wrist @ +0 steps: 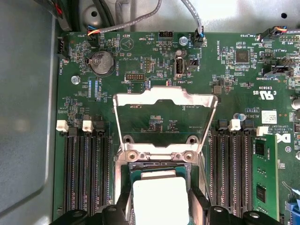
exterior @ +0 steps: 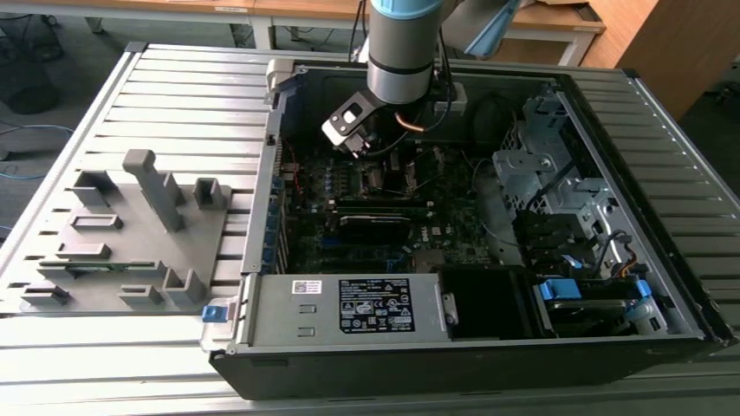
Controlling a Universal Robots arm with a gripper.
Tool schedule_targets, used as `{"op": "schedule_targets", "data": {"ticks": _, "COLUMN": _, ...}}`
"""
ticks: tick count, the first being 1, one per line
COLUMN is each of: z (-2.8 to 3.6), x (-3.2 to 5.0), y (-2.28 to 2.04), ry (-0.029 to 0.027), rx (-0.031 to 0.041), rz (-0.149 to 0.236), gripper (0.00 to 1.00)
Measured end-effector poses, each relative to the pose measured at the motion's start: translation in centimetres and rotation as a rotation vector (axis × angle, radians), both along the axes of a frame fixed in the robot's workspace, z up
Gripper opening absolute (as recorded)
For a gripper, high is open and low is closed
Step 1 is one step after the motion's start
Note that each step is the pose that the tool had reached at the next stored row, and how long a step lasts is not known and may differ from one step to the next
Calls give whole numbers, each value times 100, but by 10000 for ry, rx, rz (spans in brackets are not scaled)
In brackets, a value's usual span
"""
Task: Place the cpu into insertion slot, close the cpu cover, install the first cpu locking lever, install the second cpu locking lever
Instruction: 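Place the cpu into insertion slot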
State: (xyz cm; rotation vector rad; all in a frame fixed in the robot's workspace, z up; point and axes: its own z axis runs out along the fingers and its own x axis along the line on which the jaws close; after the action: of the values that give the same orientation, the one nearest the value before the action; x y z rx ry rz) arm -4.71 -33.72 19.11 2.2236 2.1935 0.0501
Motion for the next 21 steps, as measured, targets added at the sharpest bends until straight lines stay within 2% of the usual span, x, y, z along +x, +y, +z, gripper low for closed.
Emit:
{"op": "schedule_targets", "data": {"ticks": 8, "z": 2, "x": -1, "y": -1, "ry": 3, "rx": -6, "rz": 0, "gripper": 60}}
{"op": "schedule_targets", "data": {"ticks": 9, "z": 2, "x": 0, "y": -1, "ry": 3, "rx": -5, "rz": 0, "gripper": 55}}
{"op": "schedule_targets", "data": {"ticks": 14, "z": 2, "x": 0, "y": 0, "ry": 1, "rx": -1, "rz": -1, "gripper": 55}}
{"op": "schedule_targets", "data": {"ticks": 19, "z": 29, "x": 0, "y": 0, "ry": -1, "rx": 1, "rz": -1, "gripper": 55}}
{"op": "schedule_targets", "data": {"ticks": 21, "z": 29, "x": 0, "y": 0, "ry": -1, "rx": 0, "rz": -149, "gripper": 55}}
